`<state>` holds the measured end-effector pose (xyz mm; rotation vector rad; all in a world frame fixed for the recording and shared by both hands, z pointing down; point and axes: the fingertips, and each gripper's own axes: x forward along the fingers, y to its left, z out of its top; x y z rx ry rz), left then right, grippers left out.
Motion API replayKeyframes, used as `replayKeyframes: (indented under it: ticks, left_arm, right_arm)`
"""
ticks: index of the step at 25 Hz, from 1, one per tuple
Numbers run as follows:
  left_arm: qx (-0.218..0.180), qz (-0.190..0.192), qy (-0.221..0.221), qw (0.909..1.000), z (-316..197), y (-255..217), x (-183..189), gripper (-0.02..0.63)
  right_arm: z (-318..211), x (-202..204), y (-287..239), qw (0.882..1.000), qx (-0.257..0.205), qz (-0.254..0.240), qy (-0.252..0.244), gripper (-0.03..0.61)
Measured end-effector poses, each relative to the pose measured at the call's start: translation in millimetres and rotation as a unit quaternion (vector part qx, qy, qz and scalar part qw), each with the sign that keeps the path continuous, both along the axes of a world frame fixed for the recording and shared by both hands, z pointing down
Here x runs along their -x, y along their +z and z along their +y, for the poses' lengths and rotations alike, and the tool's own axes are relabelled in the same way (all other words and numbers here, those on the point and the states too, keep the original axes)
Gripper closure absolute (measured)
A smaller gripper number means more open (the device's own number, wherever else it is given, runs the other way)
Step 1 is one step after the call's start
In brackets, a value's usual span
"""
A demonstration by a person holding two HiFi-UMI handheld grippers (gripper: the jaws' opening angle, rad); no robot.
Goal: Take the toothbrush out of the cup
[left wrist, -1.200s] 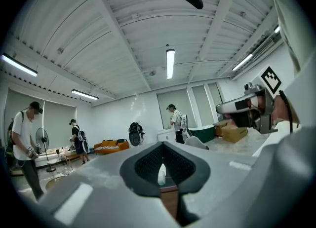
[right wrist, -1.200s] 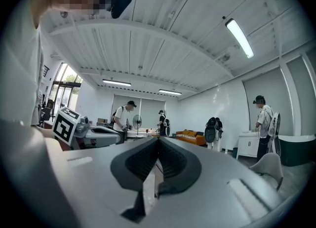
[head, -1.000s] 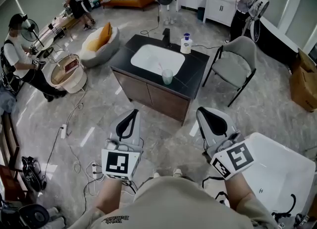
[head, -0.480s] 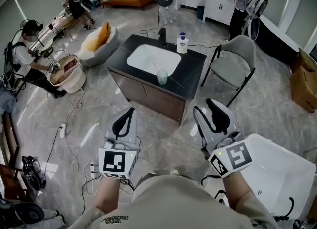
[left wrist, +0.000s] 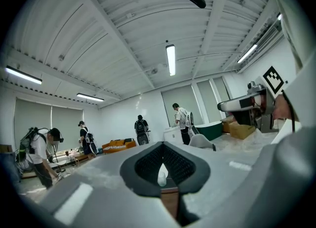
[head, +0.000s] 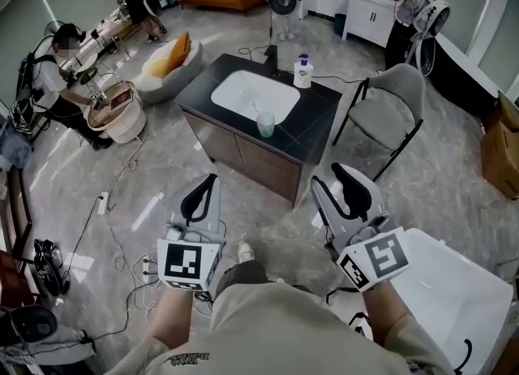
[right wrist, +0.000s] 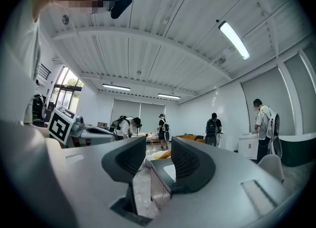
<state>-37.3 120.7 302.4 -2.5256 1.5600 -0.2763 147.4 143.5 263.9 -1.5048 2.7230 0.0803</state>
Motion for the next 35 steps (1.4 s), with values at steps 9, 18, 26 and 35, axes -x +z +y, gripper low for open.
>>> replayKeyframes:
  ticks: [9,18,26,35]
  left_arm:
    - [-0.001,-0.003,-0.010,0.9999,-15.9,11.1,3.7,0.612]
    - [-0.001,0.003,0.002,1.0000,-64.5,16.9,9.2,0.612]
    - [0.007,0.001,0.019,0.9998,-148.1,19.8,21.5,0.612]
    - [0.011,0.007,0.043,0.9990,-260.2,13.3,50.3,0.612]
  right_arm:
    - [-26.7,-3.6,2.6,1.000,-0.011,-0.008,0.005,0.414]
    - [-75.4,4.3,15.2,1.000,0.004,-0.002,0.011,0.414]
    - [-149.5,31.1,27.1,1.000,0.024,0.016,0.007,0.414]
    - [-260.2,58.8,14.0,0.999,0.026,0.027,0.031,0.414]
